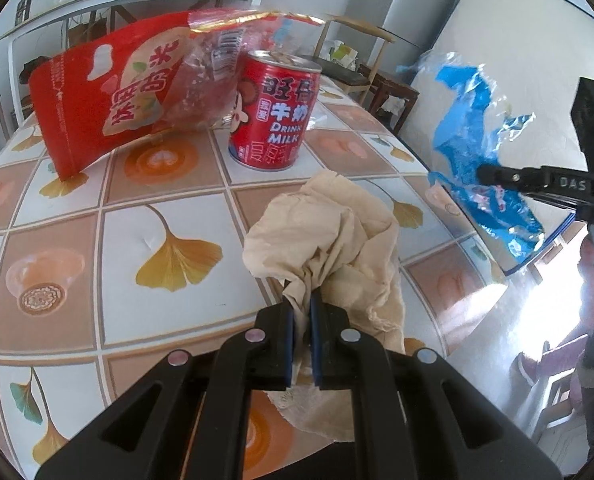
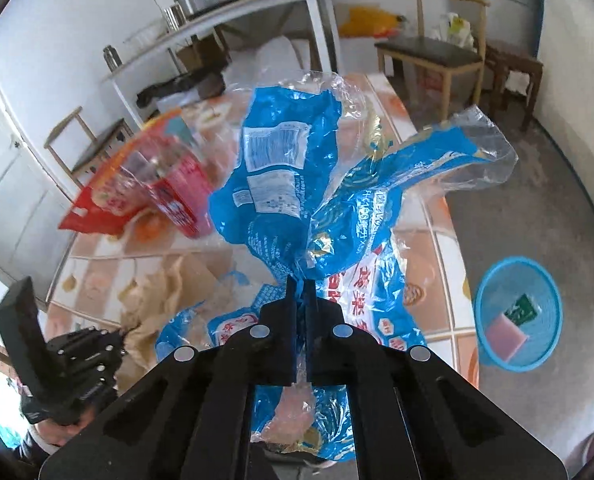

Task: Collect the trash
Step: 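Carry the paper and blue wrap toward the blue wastebasket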

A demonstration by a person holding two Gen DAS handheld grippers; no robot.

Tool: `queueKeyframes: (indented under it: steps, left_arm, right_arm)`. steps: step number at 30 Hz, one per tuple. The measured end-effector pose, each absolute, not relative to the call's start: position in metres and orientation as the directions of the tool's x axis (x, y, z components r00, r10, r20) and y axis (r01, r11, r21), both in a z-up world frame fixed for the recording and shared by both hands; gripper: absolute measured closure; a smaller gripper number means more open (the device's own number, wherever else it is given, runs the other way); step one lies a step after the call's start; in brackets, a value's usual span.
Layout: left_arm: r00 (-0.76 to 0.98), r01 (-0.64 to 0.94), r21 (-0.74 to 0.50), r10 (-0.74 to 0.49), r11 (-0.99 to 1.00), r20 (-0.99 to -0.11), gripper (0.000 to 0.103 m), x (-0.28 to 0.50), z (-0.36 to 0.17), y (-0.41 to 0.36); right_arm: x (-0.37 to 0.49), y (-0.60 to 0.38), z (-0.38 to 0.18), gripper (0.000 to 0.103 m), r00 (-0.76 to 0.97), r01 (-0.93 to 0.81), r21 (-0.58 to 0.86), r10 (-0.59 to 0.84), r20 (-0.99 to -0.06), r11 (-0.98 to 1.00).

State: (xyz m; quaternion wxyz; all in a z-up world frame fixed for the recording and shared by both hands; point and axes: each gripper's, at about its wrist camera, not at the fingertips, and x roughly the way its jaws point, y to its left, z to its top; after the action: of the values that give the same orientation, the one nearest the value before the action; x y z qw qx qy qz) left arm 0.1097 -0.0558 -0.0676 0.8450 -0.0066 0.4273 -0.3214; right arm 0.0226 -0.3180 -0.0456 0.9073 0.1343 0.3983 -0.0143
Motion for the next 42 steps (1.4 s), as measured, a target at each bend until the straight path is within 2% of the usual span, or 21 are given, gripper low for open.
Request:
queueKeyframes:
  steps: [16, 29, 42]
  left_arm:
    - [0.524, 0.519, -0.292, -0.569, 0.804, -0.634, 0.097, 0.102, -0.018, -0.034]
    - [0.569, 0.561, -0.273, -0.604, 0.781, -0.558, 0.097, 0.092, 0.026, -0.039]
    - [0.582, 0.597, -0.235, -0.616, 0.767, -0.53, 0.097, 0.091, 0.051, -0.059]
  right_arm:
    - [0.019, -0.298, -0.005, 0.101, 0.756, 0.064, 0.227, 0.101, -0.647, 0.972]
    - [0.001, -0.305, 0.002, 0.101, 0.782, 0.073, 0.235, 0.091, -0.616, 0.969]
    - [-0.016, -0.319, 0.008, 0.101, 0.811, 0.105, 0.261, 0.069, -0.58, 0.96]
